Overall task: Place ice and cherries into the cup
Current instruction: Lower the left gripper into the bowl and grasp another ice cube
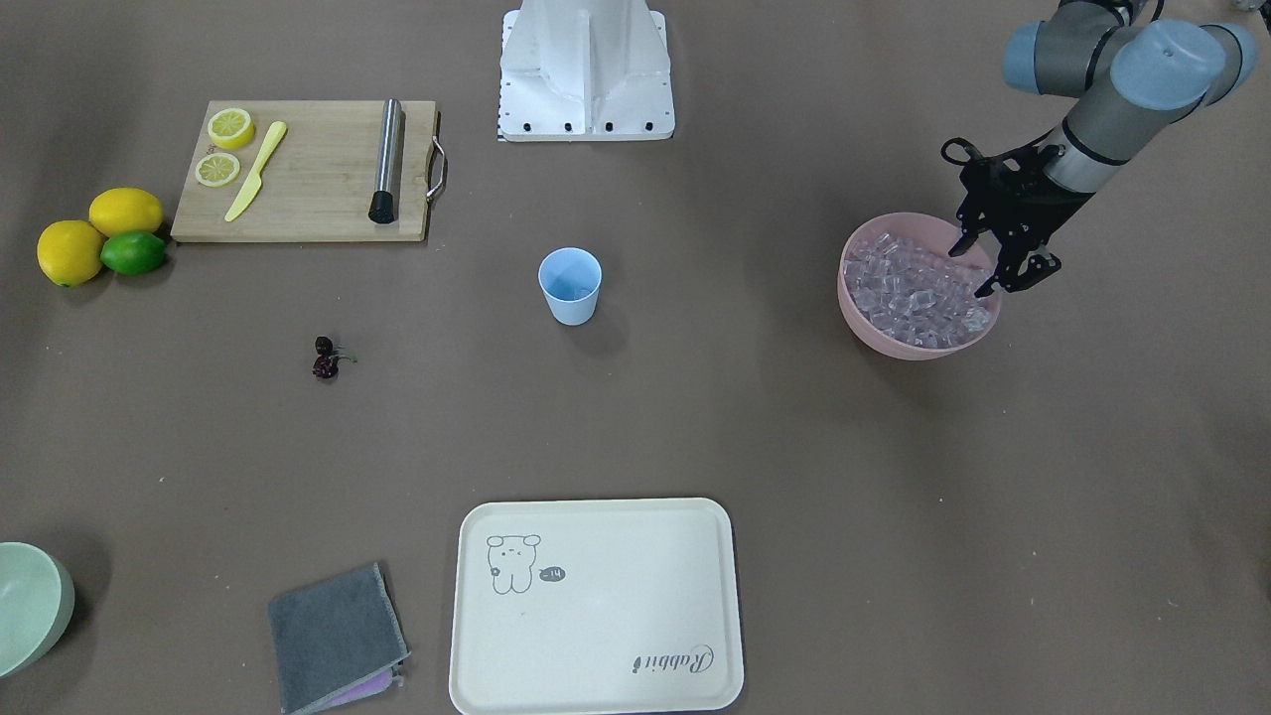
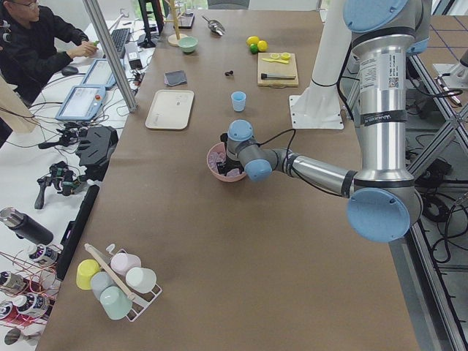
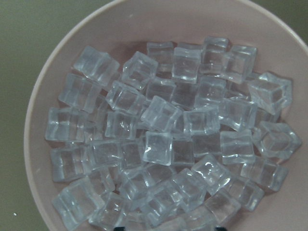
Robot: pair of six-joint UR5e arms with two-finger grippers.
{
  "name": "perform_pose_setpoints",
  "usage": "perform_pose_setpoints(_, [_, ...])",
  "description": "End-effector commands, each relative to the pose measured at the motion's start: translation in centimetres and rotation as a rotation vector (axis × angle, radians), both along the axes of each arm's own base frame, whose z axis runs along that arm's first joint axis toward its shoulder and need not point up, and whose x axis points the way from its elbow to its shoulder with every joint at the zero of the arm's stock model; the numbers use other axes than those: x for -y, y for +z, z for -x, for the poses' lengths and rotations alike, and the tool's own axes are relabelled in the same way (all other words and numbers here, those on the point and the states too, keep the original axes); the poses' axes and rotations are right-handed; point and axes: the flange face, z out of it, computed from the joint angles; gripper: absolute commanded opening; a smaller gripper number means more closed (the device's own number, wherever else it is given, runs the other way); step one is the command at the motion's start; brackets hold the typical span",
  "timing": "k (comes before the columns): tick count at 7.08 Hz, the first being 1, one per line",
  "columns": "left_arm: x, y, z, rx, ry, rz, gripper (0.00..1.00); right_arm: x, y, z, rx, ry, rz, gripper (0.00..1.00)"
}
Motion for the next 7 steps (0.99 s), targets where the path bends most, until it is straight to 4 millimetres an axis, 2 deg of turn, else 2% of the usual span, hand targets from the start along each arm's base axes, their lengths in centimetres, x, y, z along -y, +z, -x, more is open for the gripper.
perform_pose_setpoints(1, [0.0, 0.1, -0.2, 0.007, -0.004, -0.003, 0.55, 0.0, 0.0, 0.0, 0.0, 0.0, 0.001, 1.0])
perform_pose_setpoints(2, [0.0, 0.2, -0.1, 0.01, -0.008, -0.003, 0.33, 0.0, 0.0, 0.0, 0.0, 0.0, -0.001, 1.0])
perform_pose_setpoints(3, [0.1, 0.2, -0.2, 0.008, -0.008, -0.002, 0.05, -0.1, -0.2, 0.0, 0.0, 0.001, -0.003, 1.0])
perform_pose_setpoints(4, [0.0, 0.0, -0.2, 0.003, -0.001, 0.001, 0.0, 0.0, -0.3, 0.0, -0.001, 0.001, -0.004, 1.0])
perform_pose_setpoints(7, [-0.3, -1.2, 0.3, -0.013, -0.003, -0.01, 0.0, 0.0, -0.3, 0.0, 0.001, 0.001, -0.004, 1.0])
